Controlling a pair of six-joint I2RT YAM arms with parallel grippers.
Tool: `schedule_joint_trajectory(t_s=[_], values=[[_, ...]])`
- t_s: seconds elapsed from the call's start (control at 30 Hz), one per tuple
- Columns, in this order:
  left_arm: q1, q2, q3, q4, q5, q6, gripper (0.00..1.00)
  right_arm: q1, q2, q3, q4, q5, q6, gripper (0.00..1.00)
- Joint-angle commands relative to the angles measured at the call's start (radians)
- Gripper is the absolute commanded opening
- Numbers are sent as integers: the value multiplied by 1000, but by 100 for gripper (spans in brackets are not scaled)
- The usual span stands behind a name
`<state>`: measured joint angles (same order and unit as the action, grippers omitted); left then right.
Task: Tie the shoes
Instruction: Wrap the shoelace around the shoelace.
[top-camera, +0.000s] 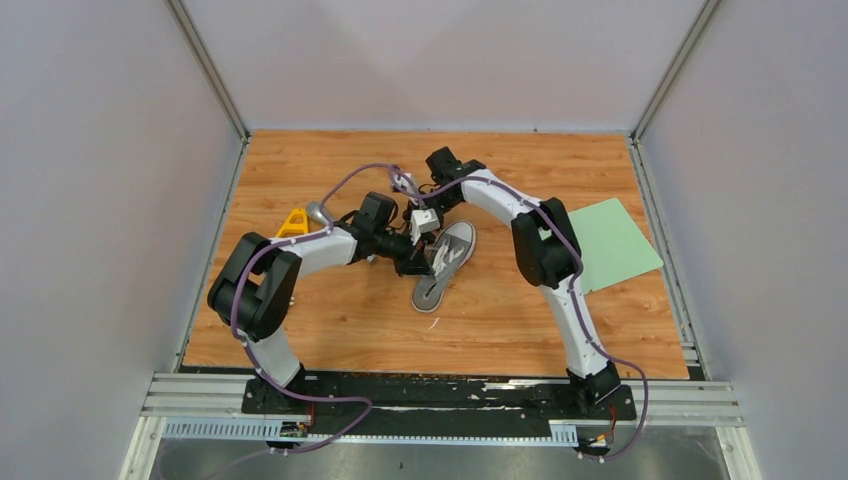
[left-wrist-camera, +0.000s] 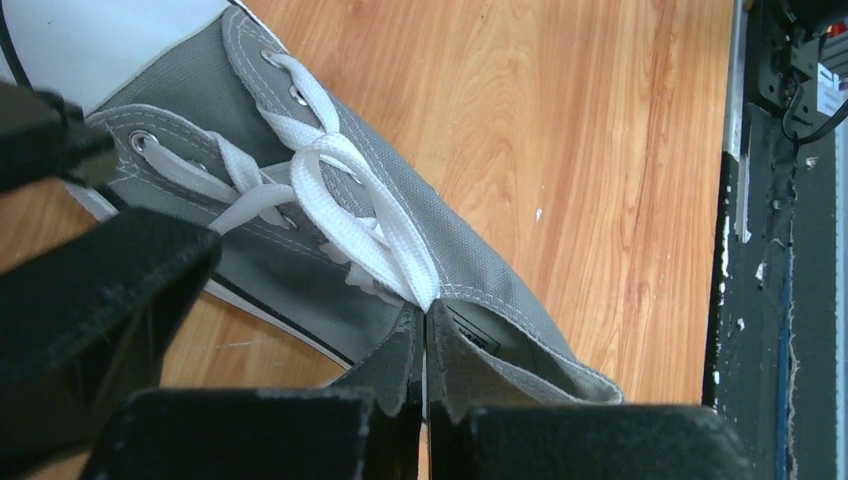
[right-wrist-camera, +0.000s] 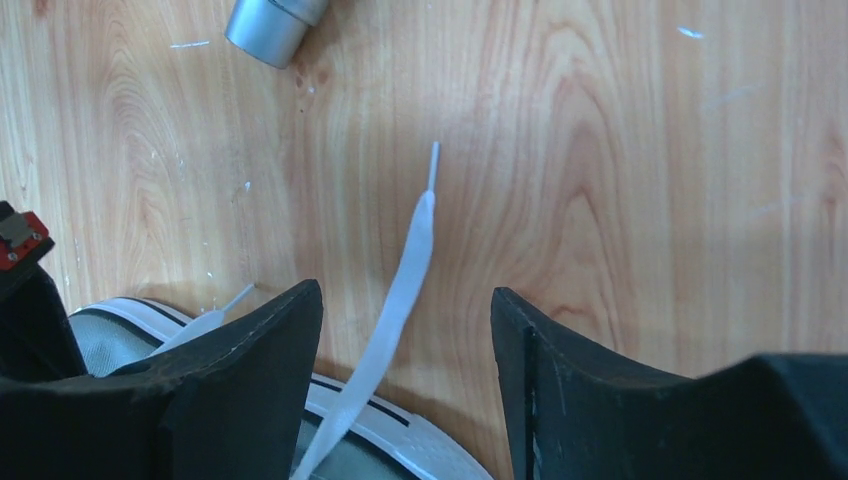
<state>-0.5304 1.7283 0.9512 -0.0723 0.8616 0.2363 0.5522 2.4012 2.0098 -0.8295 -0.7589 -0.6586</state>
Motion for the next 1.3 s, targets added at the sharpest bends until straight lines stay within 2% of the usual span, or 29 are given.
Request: schedule_joint_trajectory(t_s=[0.0,0.2,0.23,0.3,0.4,0.53,0.67,0.73,0.9,1.03,1.17,1.27], values=[[-18,-40,10,-74,17,80,0,57,-8,-23,37,49,-68,63],[-19,-22,18,-71,14,73,0,122,-9,-110,159,259,-119,52],[-19,-22,22,-71,15,72,0,127,-3,-115,170,294,-118,46],[-19,-24,28,-70,17,64,0,127,6,-115,171,323,-110,23],[-20,-25,30,-63,20,49,0,130,9,-127,180,403,-103,1],[-23,-25,32,-58,26,34,0,126,0,-132,229,542,-22,0],[-28,-23,33,-51,31,22,0,89,-55,-150,259,528,65,0],[-32,-22,34,-50,29,23,0,48,-83,-139,260,472,129,0],[-35,1,33,-42,22,16,0,-76,-189,-143,226,131,274,0],[-35,26,46,-49,26,-3,0,-107,-289,-238,210,-36,379,0],[-34,22,51,-55,47,-40,0,-121,-357,-339,212,-134,489,0],[-34,11,57,-64,80,-70,0,-120,-386,-383,221,-85,556,0]])
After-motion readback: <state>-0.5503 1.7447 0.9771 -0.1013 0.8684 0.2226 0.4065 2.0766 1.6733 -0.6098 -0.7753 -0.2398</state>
